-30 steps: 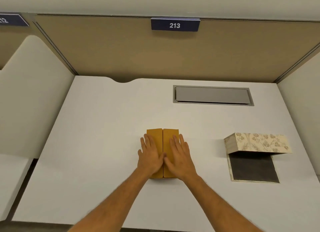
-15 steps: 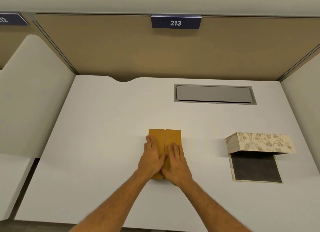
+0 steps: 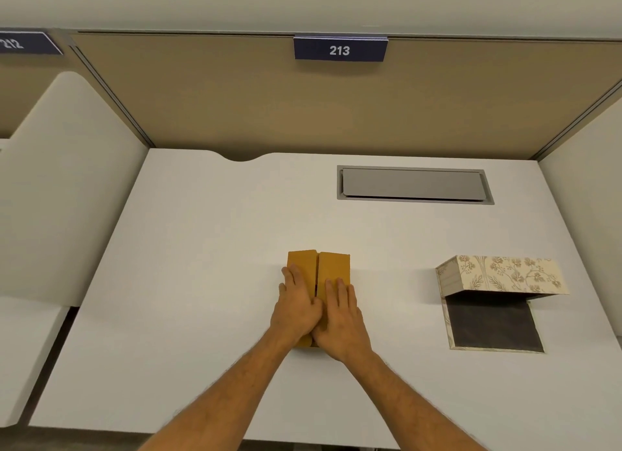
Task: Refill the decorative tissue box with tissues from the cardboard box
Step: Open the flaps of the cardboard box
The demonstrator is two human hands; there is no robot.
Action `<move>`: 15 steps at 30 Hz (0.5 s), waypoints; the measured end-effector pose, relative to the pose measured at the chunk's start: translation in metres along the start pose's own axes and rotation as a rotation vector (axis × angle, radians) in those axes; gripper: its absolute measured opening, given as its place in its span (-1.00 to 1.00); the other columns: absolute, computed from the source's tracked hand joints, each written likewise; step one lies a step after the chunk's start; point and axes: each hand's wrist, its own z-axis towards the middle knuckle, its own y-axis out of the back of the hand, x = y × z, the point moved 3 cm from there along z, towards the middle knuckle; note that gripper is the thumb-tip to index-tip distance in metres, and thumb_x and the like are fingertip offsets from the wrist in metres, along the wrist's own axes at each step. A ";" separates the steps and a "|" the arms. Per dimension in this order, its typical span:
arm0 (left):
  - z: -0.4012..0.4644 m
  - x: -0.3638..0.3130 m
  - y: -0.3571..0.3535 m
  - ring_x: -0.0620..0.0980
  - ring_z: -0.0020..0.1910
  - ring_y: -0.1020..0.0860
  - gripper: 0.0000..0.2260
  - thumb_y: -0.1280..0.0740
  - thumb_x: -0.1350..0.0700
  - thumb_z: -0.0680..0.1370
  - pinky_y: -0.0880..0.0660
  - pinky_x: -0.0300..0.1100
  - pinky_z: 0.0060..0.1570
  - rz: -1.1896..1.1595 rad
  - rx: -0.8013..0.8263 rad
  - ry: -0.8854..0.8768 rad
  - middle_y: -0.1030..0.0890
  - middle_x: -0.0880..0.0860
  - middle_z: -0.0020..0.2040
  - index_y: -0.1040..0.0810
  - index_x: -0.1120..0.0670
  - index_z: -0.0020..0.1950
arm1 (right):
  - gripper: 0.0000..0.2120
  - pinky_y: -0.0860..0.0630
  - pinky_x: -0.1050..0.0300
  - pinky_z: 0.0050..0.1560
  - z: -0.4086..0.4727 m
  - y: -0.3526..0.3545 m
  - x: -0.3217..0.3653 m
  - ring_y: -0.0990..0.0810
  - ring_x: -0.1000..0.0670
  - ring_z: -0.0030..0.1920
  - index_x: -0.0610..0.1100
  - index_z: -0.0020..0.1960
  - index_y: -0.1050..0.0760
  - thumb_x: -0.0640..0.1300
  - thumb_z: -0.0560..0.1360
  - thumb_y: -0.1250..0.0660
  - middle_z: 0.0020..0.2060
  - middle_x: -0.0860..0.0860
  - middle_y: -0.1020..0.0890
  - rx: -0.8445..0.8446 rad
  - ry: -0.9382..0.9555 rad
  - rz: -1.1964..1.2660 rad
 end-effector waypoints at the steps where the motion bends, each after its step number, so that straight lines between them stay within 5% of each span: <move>1: 0.000 0.001 0.002 0.25 0.50 -0.33 -0.20 -0.21 -0.15 0.59 -0.45 0.17 0.35 -0.015 -0.001 0.002 0.04 0.14 0.65 0.19 0.09 0.63 | -0.06 -0.15 -0.28 0.54 -0.001 -0.001 0.001 0.16 -0.20 0.62 -0.07 0.62 0.19 0.24 0.49 -0.28 0.63 -0.10 0.12 0.006 0.001 -0.010; 4: -0.006 0.000 0.013 0.22 0.41 -0.45 -0.27 -0.15 -0.16 0.62 -0.46 0.11 0.32 -0.082 -0.031 0.010 -0.16 0.14 0.62 0.15 0.08 0.64 | 0.00 -0.13 -0.26 0.54 -0.005 -0.007 0.001 0.15 -0.22 0.61 -0.07 0.62 0.20 0.29 0.45 -0.31 0.63 -0.11 0.12 0.002 0.008 -0.037; 10: -0.017 0.006 0.032 0.13 0.18 -0.60 -0.50 -0.09 0.03 0.68 -0.55 0.05 0.19 -0.140 -0.152 0.013 -0.55 0.10 0.33 -0.10 0.02 0.62 | -0.09 -0.16 -0.29 0.53 -0.008 -0.010 0.005 0.18 -0.19 0.61 -0.06 0.62 0.22 -0.06 0.50 -0.32 0.62 -0.10 0.15 0.027 0.005 0.006; 15: -0.020 0.019 0.051 0.03 -0.10 -0.61 -0.74 -0.08 0.07 0.67 -0.61 0.01 -0.05 -0.156 -0.238 -0.030 -0.66 0.01 0.03 -0.46 -0.03 0.29 | -0.18 -0.31 -0.01 0.49 -0.021 0.010 -0.010 -0.05 -0.02 0.60 0.02 0.62 0.11 -0.15 0.50 -0.26 0.63 0.04 0.03 -0.040 0.015 0.291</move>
